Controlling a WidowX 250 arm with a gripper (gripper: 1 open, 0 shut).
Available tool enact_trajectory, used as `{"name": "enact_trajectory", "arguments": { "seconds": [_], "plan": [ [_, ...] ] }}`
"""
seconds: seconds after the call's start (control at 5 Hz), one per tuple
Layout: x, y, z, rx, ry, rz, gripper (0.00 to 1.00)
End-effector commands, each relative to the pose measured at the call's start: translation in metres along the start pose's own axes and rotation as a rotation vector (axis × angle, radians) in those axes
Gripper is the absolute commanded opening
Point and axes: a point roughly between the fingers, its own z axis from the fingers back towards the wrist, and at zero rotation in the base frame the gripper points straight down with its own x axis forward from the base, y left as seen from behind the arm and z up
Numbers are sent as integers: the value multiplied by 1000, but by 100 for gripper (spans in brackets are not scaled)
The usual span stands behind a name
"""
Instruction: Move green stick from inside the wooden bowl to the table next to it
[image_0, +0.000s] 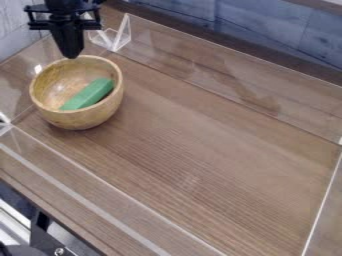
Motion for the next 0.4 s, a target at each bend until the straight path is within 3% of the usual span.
{"name": "enact_trajectory", "arguments": {
  "seconds": [0.0,0.2],
  "plan": [
    [0,-8,10,21,-50,-63,0],
    [5,-16,-4,30,-46,-80,100]
  ]
}}
